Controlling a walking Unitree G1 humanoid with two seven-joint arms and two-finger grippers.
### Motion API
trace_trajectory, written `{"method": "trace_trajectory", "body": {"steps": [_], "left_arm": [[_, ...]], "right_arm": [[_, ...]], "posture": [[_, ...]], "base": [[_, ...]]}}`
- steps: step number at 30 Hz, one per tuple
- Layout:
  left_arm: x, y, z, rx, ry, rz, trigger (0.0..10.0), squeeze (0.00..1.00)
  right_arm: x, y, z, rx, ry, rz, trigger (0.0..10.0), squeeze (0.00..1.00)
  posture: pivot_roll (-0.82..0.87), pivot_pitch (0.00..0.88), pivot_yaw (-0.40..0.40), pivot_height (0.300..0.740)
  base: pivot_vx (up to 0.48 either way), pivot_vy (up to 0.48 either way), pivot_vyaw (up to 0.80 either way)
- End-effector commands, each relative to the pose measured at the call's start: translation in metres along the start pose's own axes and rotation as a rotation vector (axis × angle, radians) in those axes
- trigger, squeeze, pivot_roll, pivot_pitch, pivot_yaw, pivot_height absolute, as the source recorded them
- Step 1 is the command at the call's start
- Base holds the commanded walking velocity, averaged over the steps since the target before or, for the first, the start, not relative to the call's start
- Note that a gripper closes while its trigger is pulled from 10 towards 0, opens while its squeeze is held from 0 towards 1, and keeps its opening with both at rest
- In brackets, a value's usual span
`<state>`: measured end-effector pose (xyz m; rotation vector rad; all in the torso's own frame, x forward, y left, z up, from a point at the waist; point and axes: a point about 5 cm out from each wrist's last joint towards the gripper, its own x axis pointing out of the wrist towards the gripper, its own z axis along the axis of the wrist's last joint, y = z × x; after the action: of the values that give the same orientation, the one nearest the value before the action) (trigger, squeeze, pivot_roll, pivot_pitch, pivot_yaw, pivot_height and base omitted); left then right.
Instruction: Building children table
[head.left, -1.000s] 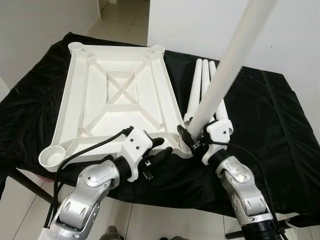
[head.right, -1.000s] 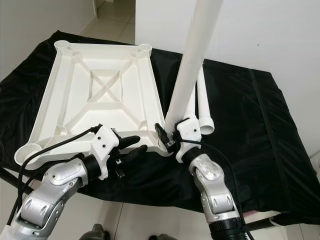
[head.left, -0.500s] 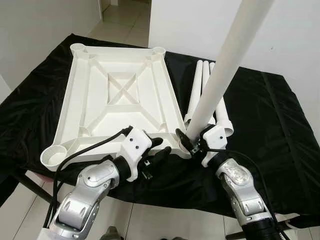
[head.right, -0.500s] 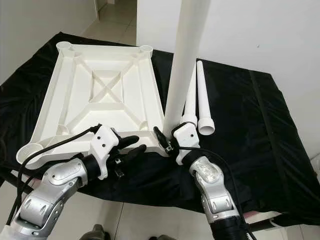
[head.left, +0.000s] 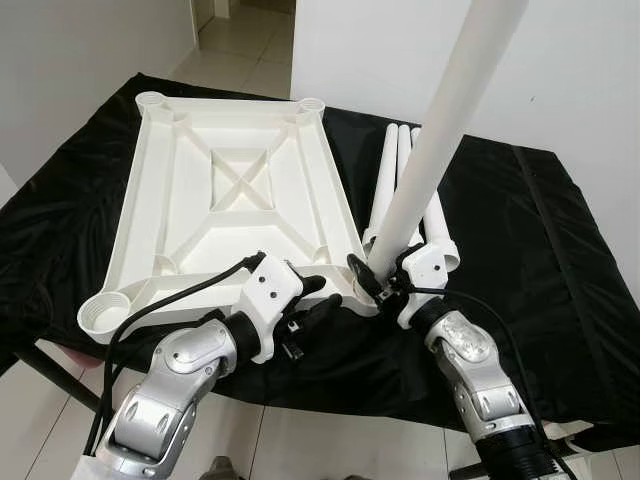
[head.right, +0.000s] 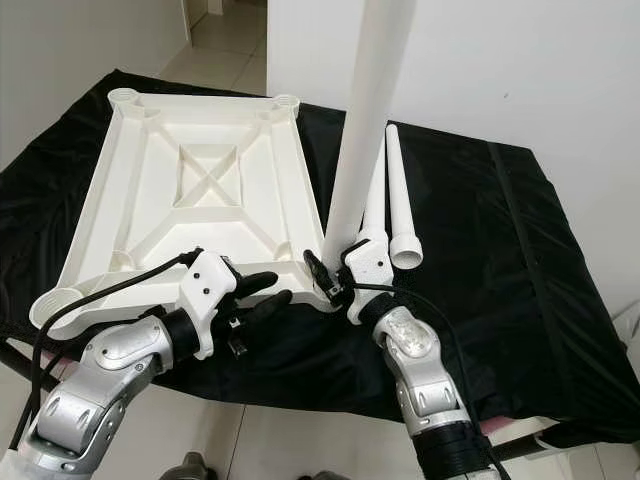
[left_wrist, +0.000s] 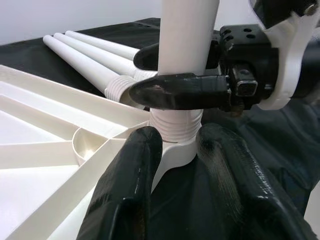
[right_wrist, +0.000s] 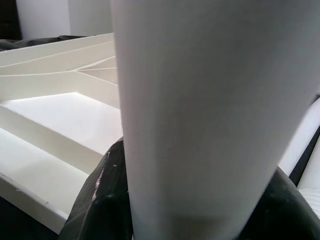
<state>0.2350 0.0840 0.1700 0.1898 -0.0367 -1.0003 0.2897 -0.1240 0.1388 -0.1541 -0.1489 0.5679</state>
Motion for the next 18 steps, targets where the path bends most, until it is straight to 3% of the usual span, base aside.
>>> {"method": "trace_trajectory", "body": {"steps": [1, 18], "left_arm": [[-0.001, 0.001, 0.004, 0.002, -0.008, 0.032, 10.0, 0.00], [-0.002, 0.002, 0.005, 0.010, -0.009, 0.031, 10.0, 0.00]], "right_arm": [[-0.008, -0.004, -0.027, 0.084, 0.149, -0.029, 10.0, 0.00], [-0.003, -0.016, -0.031, 0.159, 0.200, -0.092, 10.0, 0.00]], "posture": [[0.17, 0.086, -0.079, 0.740], [0.18, 0.069, -0.081, 0.740]], "base": [[0.000, 0.000, 0.00], [0.000, 0.000, 0.00]]}}
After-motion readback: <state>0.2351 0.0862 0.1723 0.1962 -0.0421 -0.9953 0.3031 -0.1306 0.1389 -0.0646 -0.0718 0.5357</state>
